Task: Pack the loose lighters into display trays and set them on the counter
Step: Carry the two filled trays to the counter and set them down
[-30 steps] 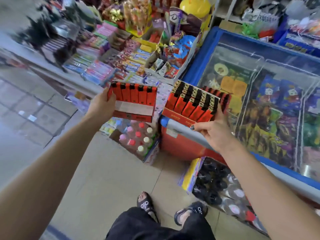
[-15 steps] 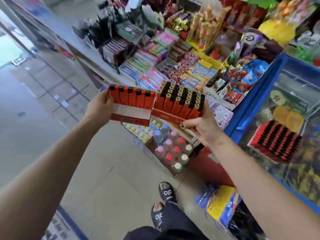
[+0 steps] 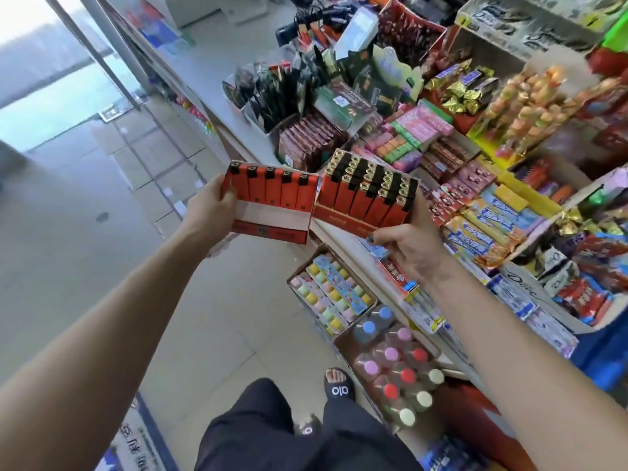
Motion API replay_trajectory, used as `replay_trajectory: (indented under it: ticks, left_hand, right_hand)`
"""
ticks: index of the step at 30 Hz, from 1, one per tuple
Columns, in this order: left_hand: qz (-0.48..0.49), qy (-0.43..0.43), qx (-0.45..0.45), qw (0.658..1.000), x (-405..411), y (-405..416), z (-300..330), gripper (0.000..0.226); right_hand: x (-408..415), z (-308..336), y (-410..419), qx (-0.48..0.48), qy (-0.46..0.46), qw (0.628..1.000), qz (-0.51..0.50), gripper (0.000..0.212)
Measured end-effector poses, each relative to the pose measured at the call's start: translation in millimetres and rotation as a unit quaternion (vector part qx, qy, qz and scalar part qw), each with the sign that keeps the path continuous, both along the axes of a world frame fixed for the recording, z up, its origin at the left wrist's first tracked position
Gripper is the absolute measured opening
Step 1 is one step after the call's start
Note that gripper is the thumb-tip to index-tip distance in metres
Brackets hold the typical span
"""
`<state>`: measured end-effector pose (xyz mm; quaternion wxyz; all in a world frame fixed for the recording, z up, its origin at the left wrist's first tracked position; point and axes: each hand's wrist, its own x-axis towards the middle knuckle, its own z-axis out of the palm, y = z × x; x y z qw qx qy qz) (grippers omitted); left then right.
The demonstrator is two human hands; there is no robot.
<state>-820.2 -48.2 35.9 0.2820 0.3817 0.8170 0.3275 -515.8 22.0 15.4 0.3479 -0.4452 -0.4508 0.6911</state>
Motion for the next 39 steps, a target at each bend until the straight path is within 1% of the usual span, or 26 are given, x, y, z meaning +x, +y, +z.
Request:
replay_trajectory:
  ticks: [3,6,10,13,15,18,20,23,27,30,35,39]
  left_hand:
    - [-0.007,0.000,-0.004,1.000,-36,30,-2,0.026]
    - [-0.013,0.012,-0.008,1.000,-74,62,-7,0.024]
    - [-0.041,0.034,-0.021,0.998,-129,108,-17,0.023]
    - [-0.087,0.027,-0.021,0.996,-173,149,-23,0.029]
    - [-0.115,0.055,-0.029,0.991,-197,175,-21,0.029]
    - [-0.147,0.066,-0.036,0.986,-232,216,-14,0.029]
    - [-0.177,0.073,-0.037,0.981,-251,245,-13,0.030]
    - [-0.222,0.068,-0.033,0.972,-267,285,-7,0.027]
    - [-0.256,0.049,-0.012,0.965,-275,339,-4,0.028]
    - [-0.268,0.057,-0.014,0.962,-270,375,-2,0.028]
    - [-0.283,0.057,0.008,0.957,-262,437,4,0.030]
    - [-0.292,0.057,0.021,0.954,-249,492,8,0.031]
  right_hand:
    - [-33,0,28,-0.005,0.001,1.000,-0.001,0.087]
    - [-68,-2,56,-0.005,-0.019,1.000,-0.005,0.088]
    - [-122,-10,86,-0.001,-0.035,0.999,-0.042,0.088]
    - [-167,-15,102,-0.007,-0.050,0.994,-0.100,0.089]
    - [-194,-15,109,-0.016,-0.047,0.989,-0.138,0.094]
    - [-233,-6,120,-0.028,-0.022,0.982,-0.186,0.101]
    - [-252,-3,132,-0.037,0.002,0.976,-0.216,0.097]
    - [-272,2,152,-0.039,0.025,0.966,-0.254,0.086]
    - [-282,7,183,-0.035,0.027,0.954,-0.295,0.088]
    - [-283,8,208,-0.021,0.029,0.948,-0.315,0.088]
    - [-277,9,257,0.003,0.025,0.942,-0.333,0.086]
    - [-266,14,302,0.004,0.039,0.936,-0.351,0.086]
